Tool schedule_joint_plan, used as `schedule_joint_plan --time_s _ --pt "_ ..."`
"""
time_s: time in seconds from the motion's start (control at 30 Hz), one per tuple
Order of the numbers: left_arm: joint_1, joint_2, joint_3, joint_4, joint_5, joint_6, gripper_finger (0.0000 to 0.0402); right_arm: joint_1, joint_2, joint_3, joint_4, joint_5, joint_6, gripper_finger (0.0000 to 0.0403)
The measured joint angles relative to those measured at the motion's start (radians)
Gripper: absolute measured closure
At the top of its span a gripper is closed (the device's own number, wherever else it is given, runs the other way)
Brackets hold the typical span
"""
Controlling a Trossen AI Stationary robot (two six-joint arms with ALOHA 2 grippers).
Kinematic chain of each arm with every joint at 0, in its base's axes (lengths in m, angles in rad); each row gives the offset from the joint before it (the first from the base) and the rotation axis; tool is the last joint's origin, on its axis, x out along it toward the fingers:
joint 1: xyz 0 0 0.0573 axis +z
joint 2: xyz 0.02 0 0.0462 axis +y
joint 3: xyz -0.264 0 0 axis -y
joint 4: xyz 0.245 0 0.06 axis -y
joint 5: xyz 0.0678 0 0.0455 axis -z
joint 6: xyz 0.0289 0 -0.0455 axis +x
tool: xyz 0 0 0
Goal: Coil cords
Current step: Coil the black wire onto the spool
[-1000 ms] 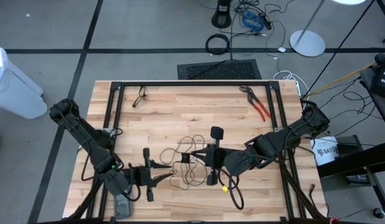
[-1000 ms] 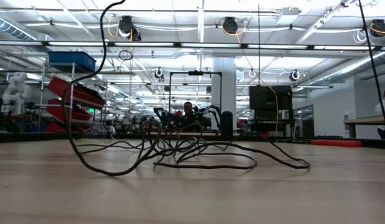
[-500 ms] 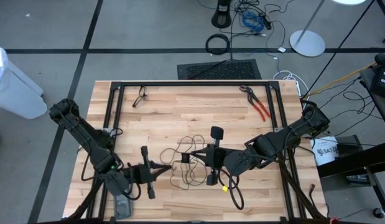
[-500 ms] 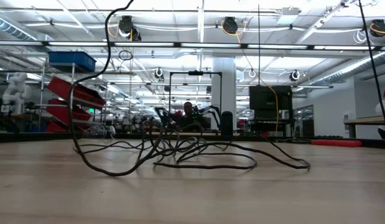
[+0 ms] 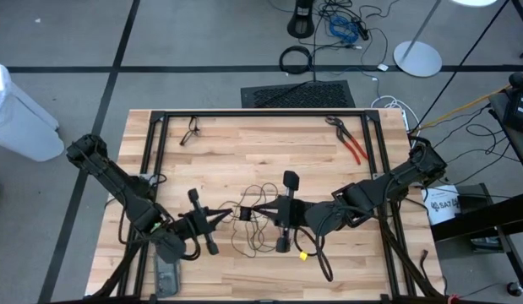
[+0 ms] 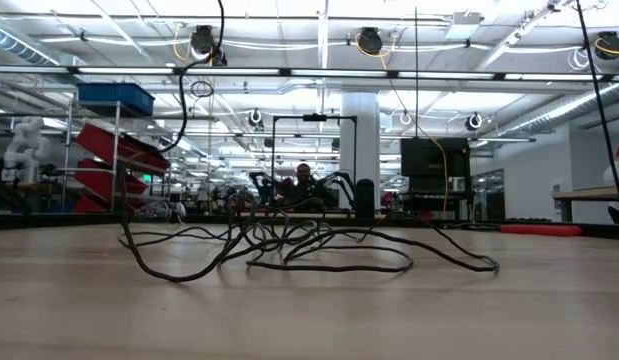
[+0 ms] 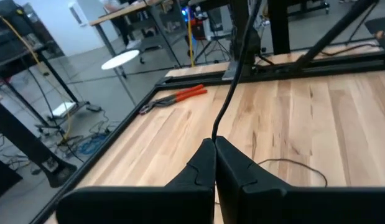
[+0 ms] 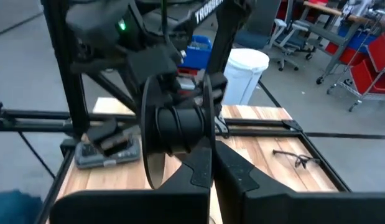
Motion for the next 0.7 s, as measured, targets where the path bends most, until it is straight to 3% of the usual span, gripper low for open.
schedule_joint_plan --time_s 0.27,0.7 --pt "0.039 0.001 -0.001 -0.002 0.013 -0.020 0.0401 -0.048 0.070 0.000 0.178 0.020 -0.037 0.0403" --pt "0.099 0.001 -0.001 0.082 0.040 -0.015 0.0401 -0.078 0.119 0.000 0.192 0.274 -0.051 0.0403"
